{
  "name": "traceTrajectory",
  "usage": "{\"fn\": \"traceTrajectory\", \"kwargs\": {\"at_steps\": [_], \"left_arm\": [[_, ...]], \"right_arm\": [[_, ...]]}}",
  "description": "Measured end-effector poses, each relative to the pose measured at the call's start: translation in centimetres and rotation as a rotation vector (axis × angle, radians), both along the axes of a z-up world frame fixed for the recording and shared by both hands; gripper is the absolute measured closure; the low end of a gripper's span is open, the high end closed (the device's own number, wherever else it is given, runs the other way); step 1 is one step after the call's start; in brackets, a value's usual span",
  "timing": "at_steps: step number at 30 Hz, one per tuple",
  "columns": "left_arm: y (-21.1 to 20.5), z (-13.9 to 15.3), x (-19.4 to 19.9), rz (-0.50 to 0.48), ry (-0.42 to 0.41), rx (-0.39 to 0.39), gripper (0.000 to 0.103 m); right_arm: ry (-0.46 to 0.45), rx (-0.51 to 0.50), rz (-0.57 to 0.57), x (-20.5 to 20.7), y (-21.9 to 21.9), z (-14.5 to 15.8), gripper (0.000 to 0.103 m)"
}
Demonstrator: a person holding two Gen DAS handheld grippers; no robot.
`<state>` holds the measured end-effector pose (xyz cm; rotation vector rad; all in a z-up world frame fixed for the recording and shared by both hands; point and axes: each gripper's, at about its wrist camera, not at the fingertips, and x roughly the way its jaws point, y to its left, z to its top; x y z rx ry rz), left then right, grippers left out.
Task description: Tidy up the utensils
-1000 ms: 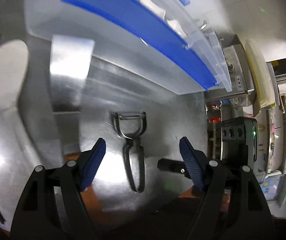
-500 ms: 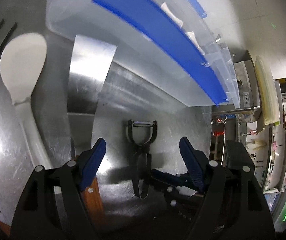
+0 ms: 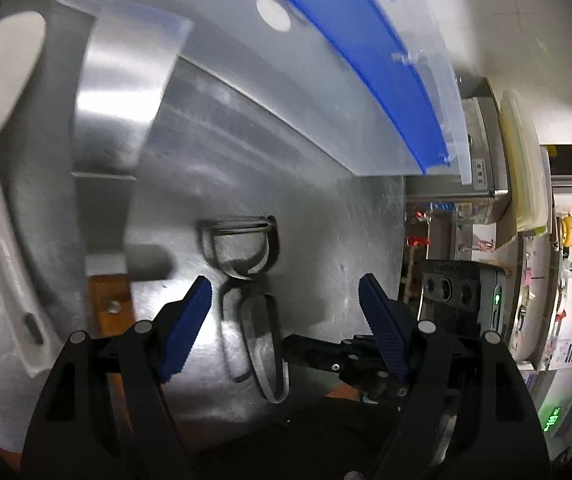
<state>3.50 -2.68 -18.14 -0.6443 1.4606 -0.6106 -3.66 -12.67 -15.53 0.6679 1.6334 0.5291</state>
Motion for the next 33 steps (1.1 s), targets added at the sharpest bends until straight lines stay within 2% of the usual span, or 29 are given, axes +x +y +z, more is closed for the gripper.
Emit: {"fn": "traceTrajectory", "kwargs": {"at_steps": [2,5,7,8,10,11,16,17,18,21,28,31,33], "left_arm": [[-0.7,-0.3,-0.2,-0.013,0.016,-0.002,0.031],[-1.0,-0.6,-0.4,-0.008,0.026,0.024,0.031],[-0.7,-0.3,-0.4,0.007,0.011,0.032,0.031],[-0.3,0.1,-0.3,0.024,-0.005,0.041,0.031],[0.6,0.6,-0.1,0.061,-0.027,0.055,0.031],[1.0,0.8,-0.1,0.074,-0.032,0.058,0.031],[2.8,0.8,-0.3,0.127,-0.030,0.059,0.031],[2.9,0.6,-0.5,0.133,-0.023,0.056,0.031],[3.0,0.4,-0.6,0.133,-0.017,0.052,0.031],[2.8,-0.1,-0.9,0.125,0.006,0.029,0.031],[1.2,-1.0,-1.2,0.065,0.038,-0.018,0.031],[0.4,-1.2,-1.4,0.037,0.048,-0.029,0.031],[-0.1,-1.4,-1.5,0.022,0.054,-0.032,0.031]], "right_arm": [[0.012,0.017,-0.012,0.0,-1.1,-0.2,0.102],[-0.040,-0.129,0.017,0.0,-1.4,0.3,0.102],[-0.083,-0.142,0.032,-0.1,-1.1,1.0,0.099],[-0.120,-0.173,0.053,-0.1,-0.5,1.5,0.097],[-0.171,-0.228,0.102,-0.4,1.0,1.7,0.085],[-0.183,-0.246,0.122,-0.3,1.5,1.7,0.084],[-0.232,-0.385,0.239,-0.3,3.8,0.6,0.085],[-0.242,-0.397,0.256,-0.2,3.9,0.6,0.087],[-0.244,-0.414,0.257,-0.3,3.8,0.5,0.097],[-0.200,-0.358,0.199,0.2,2.0,-0.2,0.100],[-0.024,-0.086,0.028,1.7,-4.9,-2.0,0.100],[0.004,-0.027,-0.003,2.0,-7.3,-2.3,0.100],[0.014,0.000,-0.013,2.3,-7.2,-2.1,0.102]]}}
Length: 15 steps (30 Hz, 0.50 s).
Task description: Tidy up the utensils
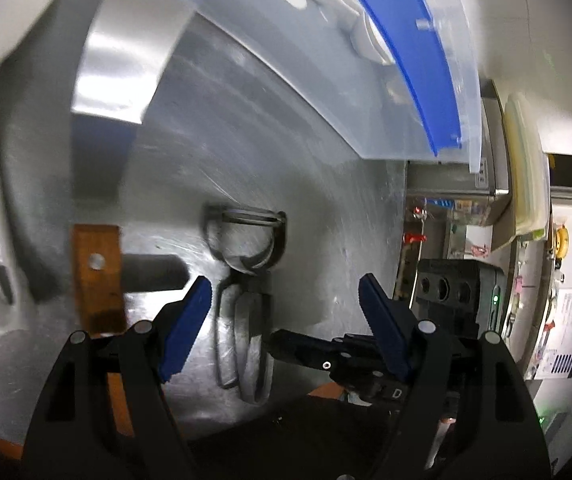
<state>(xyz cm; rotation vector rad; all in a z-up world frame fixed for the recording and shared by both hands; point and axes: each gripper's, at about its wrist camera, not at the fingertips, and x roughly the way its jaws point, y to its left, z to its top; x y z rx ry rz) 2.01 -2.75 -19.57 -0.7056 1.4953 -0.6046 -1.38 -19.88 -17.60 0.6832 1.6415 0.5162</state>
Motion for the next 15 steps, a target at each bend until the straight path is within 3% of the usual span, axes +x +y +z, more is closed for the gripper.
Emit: {"fn": "traceTrajectory", "kwargs": {"at_steps": [2,4,6,8,10,15], "left_arm": [[-0.5,-0.3,-0.2,-0.011,0.011,0.004,0.031],[-0.6,-0.3,-0.3,-0.010,0.011,0.017,0.031],[-0.4,0.0,-0.3,-0.008,0.000,0.027,0.031],[0.0,0.4,-0.1,-0.001,-0.017,0.043,0.031],[0.4,0.7,0.1,0.014,-0.024,0.049,0.031],[1.5,0.9,0.3,0.062,-0.029,0.047,0.031]], "right_arm": [[-0.001,-0.001,-0.003,0.0,-0.5,-0.2,0.102],[-0.042,-0.106,0.017,-0.6,-0.4,0.5,0.102],[-0.096,-0.147,0.051,-1.2,0.0,1.6,0.102],[-0.159,-0.204,0.096,-1.0,0.7,2.9,0.096],[-0.196,-0.245,0.144,-0.9,1.5,3.3,0.077],[-0.270,-0.421,0.279,-1.3,3.7,2.9,0.078]]}}
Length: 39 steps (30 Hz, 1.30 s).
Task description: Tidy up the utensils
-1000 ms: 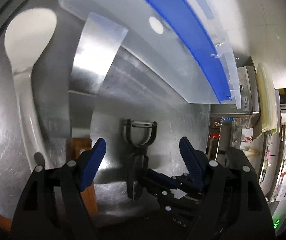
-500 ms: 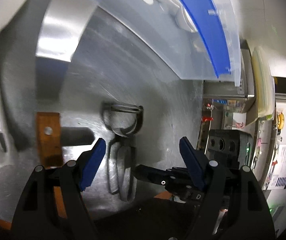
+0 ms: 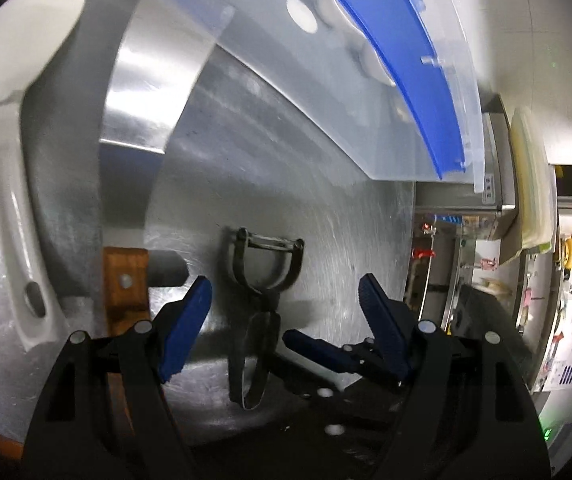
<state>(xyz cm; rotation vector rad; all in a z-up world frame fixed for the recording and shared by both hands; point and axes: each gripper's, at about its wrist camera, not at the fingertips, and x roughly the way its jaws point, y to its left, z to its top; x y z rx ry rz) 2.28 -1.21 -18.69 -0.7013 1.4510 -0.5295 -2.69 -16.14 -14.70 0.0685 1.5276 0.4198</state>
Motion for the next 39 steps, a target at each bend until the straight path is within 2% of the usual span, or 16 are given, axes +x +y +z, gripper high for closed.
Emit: {"fn": "traceTrajectory", "kwargs": {"at_steps": [1,4,6,11,14,19,24,25,30,32,36,39], "left_arm": [[0.2,-0.1,0.0,0.007,0.002,-0.001,0.031],[0.3,-0.5,0.0,0.019,0.022,-0.007,0.031],[0.5,-0.9,-0.2,0.023,0.035,-0.019,0.031],[0.0,-1.6,-0.4,0.007,0.065,-0.055,0.031],[-0.5,-1.9,-0.4,-0.002,0.070,-0.066,0.031],[-1.3,-1.7,-0.2,-0.030,0.056,-0.048,0.031],[-2.2,-1.2,-0.2,-0.063,0.019,0.000,0.033],[-2.4,-1.0,-0.2,-0.068,0.006,0.014,0.036],[-3.4,-1.2,0.0,-0.103,-0.004,0.065,0.085],[-3.3,-1.5,-0.1,-0.090,0.001,0.068,0.093],[-2.9,-1.7,0.0,-0.074,0.009,0.046,0.093],[-2.7,-1.0,-0.1,-0.077,-0.018,0.023,0.093]], "right_arm": [[-0.021,-0.021,0.020,0.0,0.1,0.0,0.092],[-0.004,0.000,-0.003,0.5,-0.9,-0.4,0.100],[0.047,0.082,-0.058,1.0,-1.2,-0.7,0.101],[0.208,0.312,-0.204,2.1,-6.4,-3.2,0.101],[0.253,0.396,-0.244,2.4,-8.6,-4.2,0.101],[0.260,0.447,-0.256,2.3,-9.8,-4.2,0.101],[0.259,0.460,-0.241,0.8,-9.7,-2.3,0.101],[0.262,0.465,-0.241,0.0,-9.8,-2.0,0.101],[0.271,0.475,-0.242,-0.4,-7.3,-2.2,0.101],[0.275,0.474,-0.243,-0.2,-6.3,-2.4,0.101],[0.271,0.476,-0.245,-0.2,-6.1,-2.2,0.101],[0.250,0.484,-0.244,0.0,-6.0,-1.6,0.101]]}}
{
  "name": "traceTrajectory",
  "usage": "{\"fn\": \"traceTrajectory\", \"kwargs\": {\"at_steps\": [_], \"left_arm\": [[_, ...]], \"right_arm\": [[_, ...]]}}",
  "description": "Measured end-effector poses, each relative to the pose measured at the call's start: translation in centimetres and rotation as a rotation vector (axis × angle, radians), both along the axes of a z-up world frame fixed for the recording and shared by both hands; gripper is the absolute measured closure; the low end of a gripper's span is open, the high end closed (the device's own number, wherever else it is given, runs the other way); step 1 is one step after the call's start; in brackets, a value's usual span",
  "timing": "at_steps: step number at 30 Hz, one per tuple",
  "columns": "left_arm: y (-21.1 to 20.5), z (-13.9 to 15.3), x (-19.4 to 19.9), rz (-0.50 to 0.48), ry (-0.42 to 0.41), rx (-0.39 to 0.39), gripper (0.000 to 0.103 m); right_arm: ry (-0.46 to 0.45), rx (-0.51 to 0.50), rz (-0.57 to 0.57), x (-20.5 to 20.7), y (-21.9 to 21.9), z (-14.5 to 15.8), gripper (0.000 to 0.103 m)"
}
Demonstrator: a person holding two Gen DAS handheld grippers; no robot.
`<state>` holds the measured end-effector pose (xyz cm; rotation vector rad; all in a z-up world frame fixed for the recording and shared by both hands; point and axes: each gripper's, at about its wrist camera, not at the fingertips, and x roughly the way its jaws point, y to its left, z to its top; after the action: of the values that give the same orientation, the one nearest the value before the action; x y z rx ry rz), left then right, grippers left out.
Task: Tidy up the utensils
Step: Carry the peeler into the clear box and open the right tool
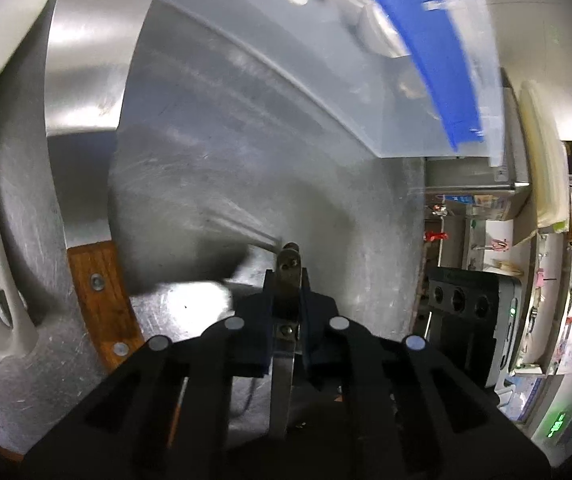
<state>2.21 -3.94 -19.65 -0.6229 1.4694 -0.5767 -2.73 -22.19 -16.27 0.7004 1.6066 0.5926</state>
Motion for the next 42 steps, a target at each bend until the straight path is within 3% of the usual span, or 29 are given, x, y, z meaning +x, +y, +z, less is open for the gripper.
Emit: {"fn": "traceTrajectory", "kwargs": {"at_steps": [4,12,16,18,20,24,29,34,38,42], "left_arm": [[-0.1,2.7,0.1,-0.027,-0.077,-0.052,0.093],[-1.6,12.3,2.9,-0.112,-0.338,-0.177,0.093],[-3.9,18.4,7.8,-0.178,-0.518,-0.184,0.093],[-5.4,20.3,11.1,-0.201,-0.553,-0.186,0.093],[-6.9,20.7,14.5,-0.215,-0.535,-0.184,0.093],[-10.9,18.5,21.1,-0.258,-0.453,-0.169,0.093],[-14.1,10.6,26.0,-0.307,-0.266,-0.101,0.093],[-14.1,6.0,28.1,-0.297,-0.134,-0.058,0.091],[-13.9,3.4,28.3,-0.307,-0.078,0.097,0.090],[-13.0,2.7,28.1,-0.281,-0.062,0.166,0.089]], "right_arm": [[-0.088,-0.004,-0.006,0.0,-0.8,3.2,0.101],[-0.340,-0.025,-0.054,2.0,-2.8,12.7,0.101],[-0.494,-0.089,-0.083,6.2,-4.2,18.2,0.101],[-0.534,-0.119,-0.104,8.8,-4.9,19.7,0.101],[-0.546,-0.174,-0.129,12.1,-5.8,20.5,0.101],[-0.494,-0.268,-0.172,17.2,-7.2,18.9,0.100],[-0.315,-0.355,-0.194,21.5,-8.2,12.7,0.101],[-0.268,-0.454,-0.119,23.2,-5.9,10.4,0.099],[-0.250,-0.549,-0.081,23.8,-4.5,9.7,0.100],[-0.265,-0.582,-0.070,23.1,-3.9,10.4,0.100]]}}
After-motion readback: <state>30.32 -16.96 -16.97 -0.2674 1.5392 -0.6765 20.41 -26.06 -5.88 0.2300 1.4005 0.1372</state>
